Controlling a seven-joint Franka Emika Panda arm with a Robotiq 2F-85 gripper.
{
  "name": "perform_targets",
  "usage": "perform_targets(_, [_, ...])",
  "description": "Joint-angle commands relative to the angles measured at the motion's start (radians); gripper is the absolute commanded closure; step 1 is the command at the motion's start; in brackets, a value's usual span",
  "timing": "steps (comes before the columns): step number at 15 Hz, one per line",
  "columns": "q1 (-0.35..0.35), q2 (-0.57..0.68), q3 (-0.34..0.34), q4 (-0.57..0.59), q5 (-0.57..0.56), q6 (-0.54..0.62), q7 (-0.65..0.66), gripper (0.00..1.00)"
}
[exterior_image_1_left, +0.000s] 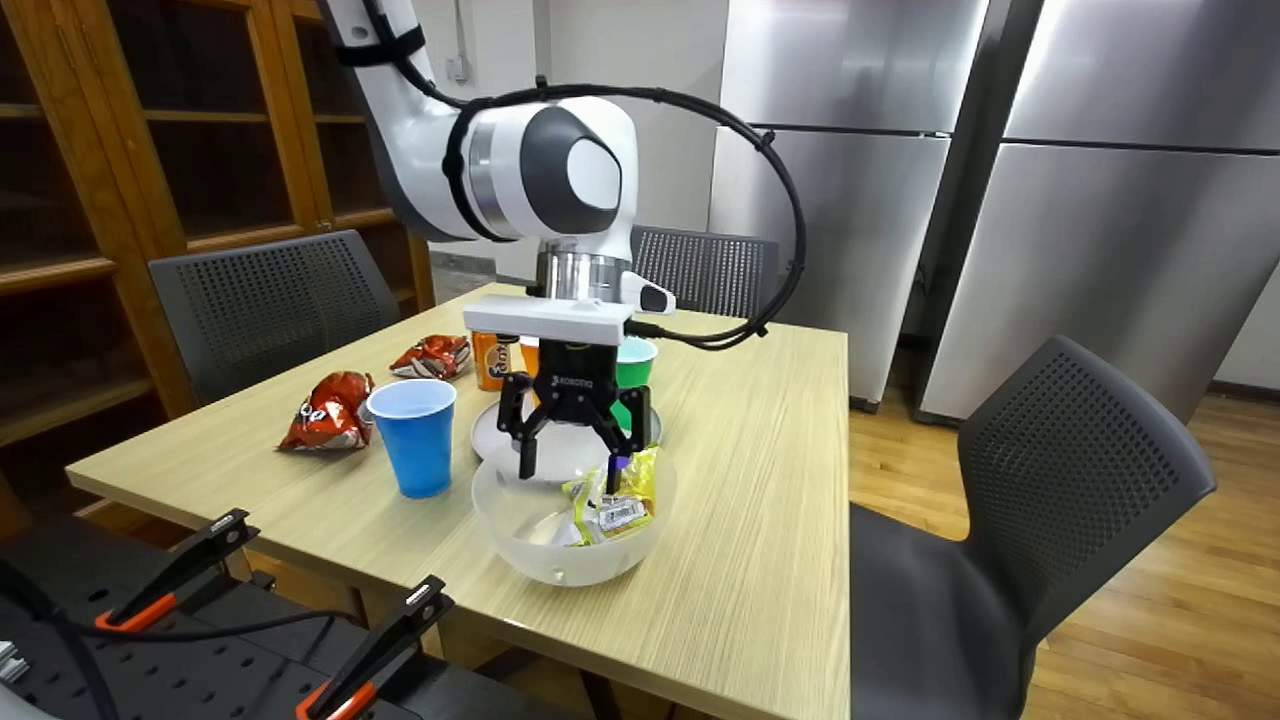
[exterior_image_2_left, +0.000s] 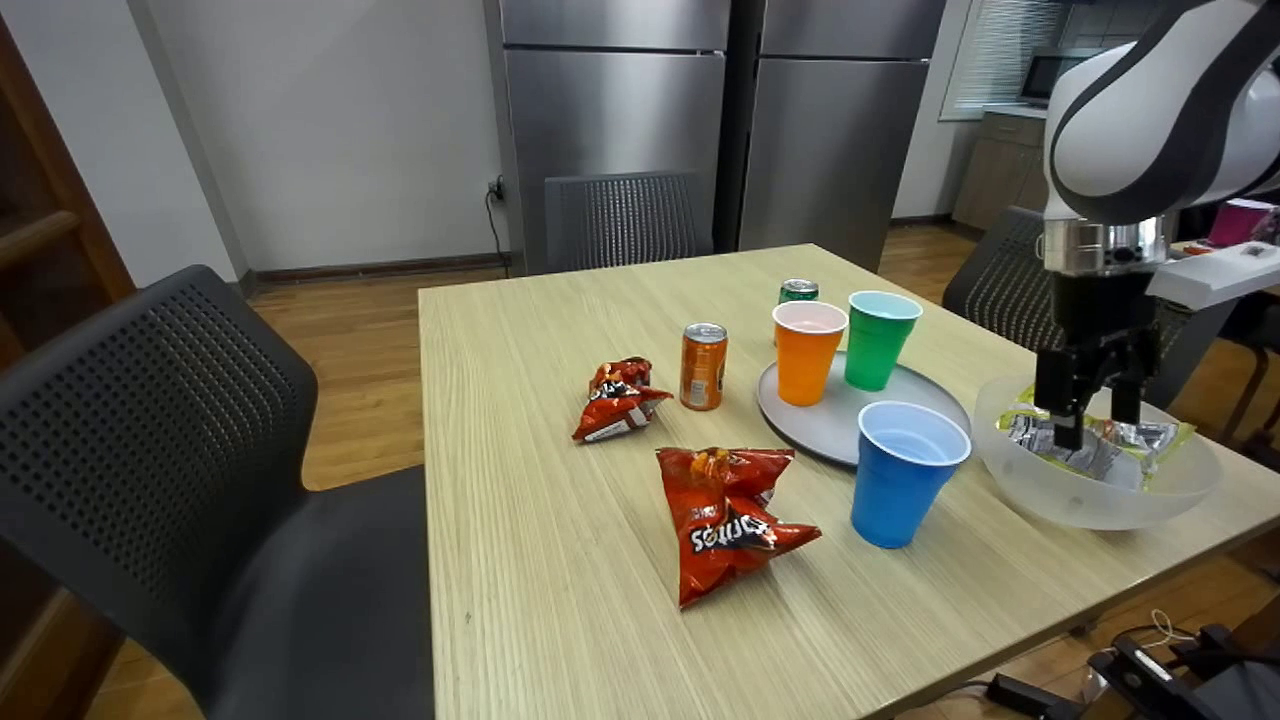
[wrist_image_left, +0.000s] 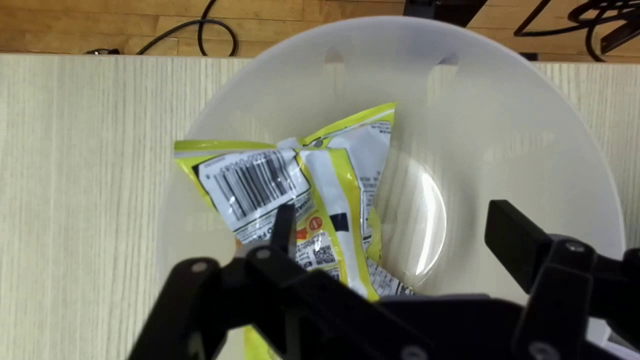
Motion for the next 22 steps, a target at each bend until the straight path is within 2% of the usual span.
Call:
perform_targets(1, [-0.005, -0.111, 0.005, -0.090, -0.019, -0.006, -0.007, 0.00])
perform_targets(13, [0.016, -0.300, 0.017, -0.247, -0.024, 0.021, 0.018, 0.00])
perform_targets(22, [0.062, -0.389, 0.065, -0.313, -0.015, 0.053, 0.039, 0.00])
